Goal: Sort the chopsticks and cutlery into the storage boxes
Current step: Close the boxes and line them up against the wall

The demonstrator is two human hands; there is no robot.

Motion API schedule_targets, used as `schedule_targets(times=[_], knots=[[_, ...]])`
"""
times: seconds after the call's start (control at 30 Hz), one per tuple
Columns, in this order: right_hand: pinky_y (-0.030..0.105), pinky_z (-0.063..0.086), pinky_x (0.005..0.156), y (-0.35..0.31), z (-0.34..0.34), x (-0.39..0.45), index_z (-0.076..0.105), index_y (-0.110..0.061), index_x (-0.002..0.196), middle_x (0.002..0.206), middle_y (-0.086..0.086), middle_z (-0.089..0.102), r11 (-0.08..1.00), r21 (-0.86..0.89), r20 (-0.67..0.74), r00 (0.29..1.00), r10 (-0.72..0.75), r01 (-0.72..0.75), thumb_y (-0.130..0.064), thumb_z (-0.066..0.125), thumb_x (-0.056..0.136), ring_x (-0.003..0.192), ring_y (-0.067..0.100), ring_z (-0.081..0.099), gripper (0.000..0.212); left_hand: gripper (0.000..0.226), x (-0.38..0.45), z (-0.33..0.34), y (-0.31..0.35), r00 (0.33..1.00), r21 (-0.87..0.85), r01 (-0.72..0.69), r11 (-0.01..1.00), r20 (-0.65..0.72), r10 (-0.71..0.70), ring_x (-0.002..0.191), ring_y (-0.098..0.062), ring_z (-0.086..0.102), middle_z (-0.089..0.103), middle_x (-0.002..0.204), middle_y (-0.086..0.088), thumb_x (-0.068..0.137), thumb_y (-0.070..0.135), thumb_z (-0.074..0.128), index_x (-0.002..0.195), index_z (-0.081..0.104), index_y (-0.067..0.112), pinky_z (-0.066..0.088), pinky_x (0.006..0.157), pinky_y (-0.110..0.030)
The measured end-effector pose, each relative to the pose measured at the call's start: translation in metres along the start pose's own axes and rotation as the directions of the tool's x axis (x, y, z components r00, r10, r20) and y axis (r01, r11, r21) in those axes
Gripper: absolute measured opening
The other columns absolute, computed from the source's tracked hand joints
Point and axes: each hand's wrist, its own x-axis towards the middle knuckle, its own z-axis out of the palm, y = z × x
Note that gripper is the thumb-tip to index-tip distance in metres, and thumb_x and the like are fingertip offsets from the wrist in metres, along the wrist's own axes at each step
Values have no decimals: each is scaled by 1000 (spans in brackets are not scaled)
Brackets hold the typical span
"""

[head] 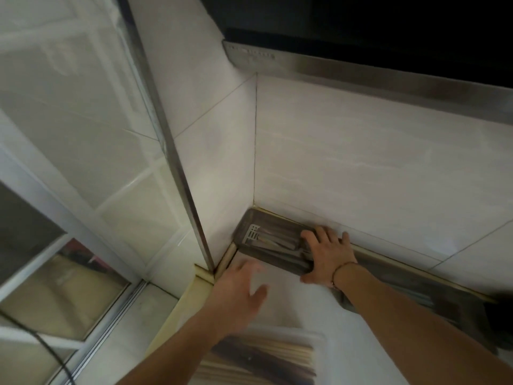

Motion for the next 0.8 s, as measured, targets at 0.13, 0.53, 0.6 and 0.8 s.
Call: schedule_targets(times=[0.13, 0.53, 0.6, 0.8], knots=[[56, 17, 113, -2, 9, 3, 9, -35, 142, 149, 7, 21, 1000, 15, -36, 999, 5, -5, -65, 62, 61, 136, 34, 22, 101, 41, -65, 0, -33, 934, 373, -338, 864, 17, 357, 124, -9, 49, 52, 131, 17, 84, 68, 48, 116, 54, 42, 38, 103, -38], [52, 10, 117, -19, 13, -21, 5, -34, 146, 151, 10, 23, 999, -30, -86, 996, 29, -32, -70, 50, 69, 136, 34, 27, 97, 59, -121, 54, -119, 917, 705, -306, 640, 38, 397, 148, -27, 14, 40, 145, 7, 100, 58, 16, 154, 13, 35, 11, 108, -57], [57, 1, 116, -28, 13, -35, 2, -32, 148, 153, 12, 21, 996, -83, -93, 995, 36, -44, -73, 44, 72, 137, 33, 28, 96, 59, -130, 51, -125, 917, 709, -282, 646, 2, 399, 150, -25, -1, 34, 150, 7, 100, 58, 8, 154, 11, 34, 11, 107, -56], [60, -3, 109, -61, 23, -82, 19, -24, 149, 146, 23, 33, 995, -80, -98, 994, 58, -66, -71, 43, 70, 131, 40, 37, 95, 52, -154, 31, -139, 928, 674, -262, 691, -20, 372, 141, -28, 26, 46, 136, 6, 99, 60, 15, 131, 48, 38, 8, 112, -51]])
